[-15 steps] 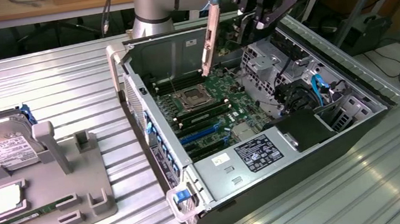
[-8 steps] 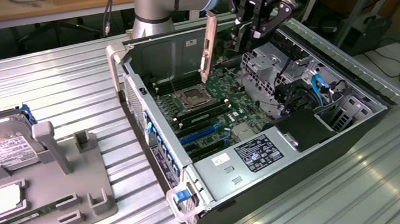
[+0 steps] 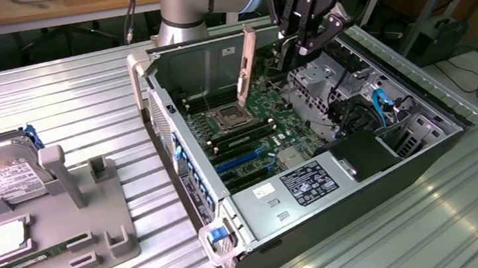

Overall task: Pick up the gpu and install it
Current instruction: 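Insert the gpu into the slot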

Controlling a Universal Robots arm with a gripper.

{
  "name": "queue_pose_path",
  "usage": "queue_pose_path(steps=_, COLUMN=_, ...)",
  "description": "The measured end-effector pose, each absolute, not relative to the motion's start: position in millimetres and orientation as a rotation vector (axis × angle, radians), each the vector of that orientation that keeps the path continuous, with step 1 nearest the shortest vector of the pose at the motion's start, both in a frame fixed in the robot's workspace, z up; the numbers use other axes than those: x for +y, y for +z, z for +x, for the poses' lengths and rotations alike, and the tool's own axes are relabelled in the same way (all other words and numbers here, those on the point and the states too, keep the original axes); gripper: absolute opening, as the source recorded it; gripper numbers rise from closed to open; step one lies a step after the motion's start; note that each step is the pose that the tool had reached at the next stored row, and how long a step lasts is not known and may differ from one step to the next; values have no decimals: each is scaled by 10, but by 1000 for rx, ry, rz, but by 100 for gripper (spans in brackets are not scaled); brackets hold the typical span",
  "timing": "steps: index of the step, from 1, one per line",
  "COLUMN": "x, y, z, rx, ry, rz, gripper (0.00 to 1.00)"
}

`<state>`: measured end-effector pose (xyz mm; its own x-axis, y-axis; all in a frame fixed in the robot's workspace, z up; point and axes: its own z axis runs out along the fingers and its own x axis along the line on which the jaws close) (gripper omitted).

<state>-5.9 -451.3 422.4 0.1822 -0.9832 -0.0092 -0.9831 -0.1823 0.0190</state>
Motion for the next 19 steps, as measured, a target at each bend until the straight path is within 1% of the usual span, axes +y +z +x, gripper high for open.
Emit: queue_pose_path(steps=19, x=-4504, y=3898, z=-118, rx=-2145, ry=-25, rz=2278, gripper=28)
